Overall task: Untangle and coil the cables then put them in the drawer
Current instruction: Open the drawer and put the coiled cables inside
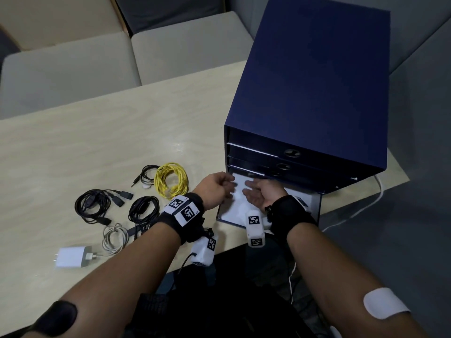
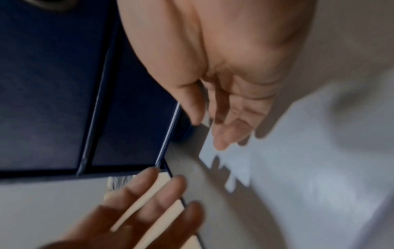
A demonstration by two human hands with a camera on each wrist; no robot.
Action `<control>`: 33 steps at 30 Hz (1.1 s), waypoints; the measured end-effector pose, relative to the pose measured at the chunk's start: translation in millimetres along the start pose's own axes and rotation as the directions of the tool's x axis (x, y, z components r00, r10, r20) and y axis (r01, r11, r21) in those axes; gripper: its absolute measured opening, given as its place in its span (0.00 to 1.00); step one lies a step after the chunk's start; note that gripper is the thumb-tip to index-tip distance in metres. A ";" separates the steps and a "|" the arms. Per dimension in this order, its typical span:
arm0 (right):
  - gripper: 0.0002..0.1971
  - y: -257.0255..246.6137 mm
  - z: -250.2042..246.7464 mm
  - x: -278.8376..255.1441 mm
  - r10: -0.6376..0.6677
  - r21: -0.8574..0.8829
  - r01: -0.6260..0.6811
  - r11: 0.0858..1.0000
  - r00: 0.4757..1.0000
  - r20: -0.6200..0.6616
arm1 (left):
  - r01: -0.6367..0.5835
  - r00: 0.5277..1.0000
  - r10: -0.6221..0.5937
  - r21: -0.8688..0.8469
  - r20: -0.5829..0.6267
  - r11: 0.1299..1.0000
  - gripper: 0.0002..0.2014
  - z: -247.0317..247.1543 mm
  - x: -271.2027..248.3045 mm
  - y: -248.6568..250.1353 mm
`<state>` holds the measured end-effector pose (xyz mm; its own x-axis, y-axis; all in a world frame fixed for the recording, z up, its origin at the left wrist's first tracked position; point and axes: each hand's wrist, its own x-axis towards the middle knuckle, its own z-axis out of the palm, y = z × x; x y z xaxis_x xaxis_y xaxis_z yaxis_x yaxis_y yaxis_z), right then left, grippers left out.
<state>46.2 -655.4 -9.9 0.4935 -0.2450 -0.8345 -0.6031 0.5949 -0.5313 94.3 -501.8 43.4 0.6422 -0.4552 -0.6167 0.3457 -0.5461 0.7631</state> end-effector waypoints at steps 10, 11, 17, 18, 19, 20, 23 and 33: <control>0.07 0.1 35.7 -33.1 -0.101 -0.370 0.187 0.910 0.966 0.239 | -0.083 0.958 0.059 -0.072 -0.280 0.994 0.13 -48.2 -25.0 -24.8; 0.07 0.7 45.1 -36.2 -0.111 -0.382 0.209 0.900 0.958 0.263 | -0.087 0.949 0.053 -0.097 -0.311 0.991 0.13 -56.5 -28.8 -30.9; 0.05 10.3 105.2 -47.9 -0.170 -0.440 0.310 0.843 0.929 0.328 | -0.066 0.875 0.013 -0.092 -0.484 0.994 0.12 -114.9 -44.3 -70.8; 0.04 13.9 114.3 -46.1 -0.180 -0.466 0.318 0.826 0.932 0.316 | -0.048 0.869 0.007 -0.070 -0.495 0.996 0.11 -122.8 -47.0 -75.1; 0.04 17.6 123.1 -44.0 -0.187 -0.492 0.321 0.809 0.935 0.302 | -0.035 0.868 0.003 -0.056 -0.496 0.998 0.11 -129.7 -48.4 -79.5; 0.04 21.3 131.9 -41.4 -0.192 -0.517 0.318 0.795 0.940 0.282 | -0.027 0.875 -0.001 -0.050 -0.484 0.998 0.11 -136.1 -48.6 -84.0; 0.15 31.0 150.5 -32.6 -0.214 -0.610 0.279 0.742 0.960 0.179 | 0.006 0.914 -0.009 -0.009 -0.406 1.000 0.17 -146.6 -45.3 -91.3; 0.20 62.2 173.9 -13.6 -0.251 -0.645 0.204 0.737 0.968 0.018 | 0.048 0.973 -0.009 0.163 -0.230 0.985 0.28 -150.8 -23.4 -100.6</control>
<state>110.9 -482.0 -6.2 0.6407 -0.3724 -0.6714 -0.7480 -0.1054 -0.6553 147.6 -330.1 10.2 0.7792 -0.2759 -0.5628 0.2599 -0.6749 0.6906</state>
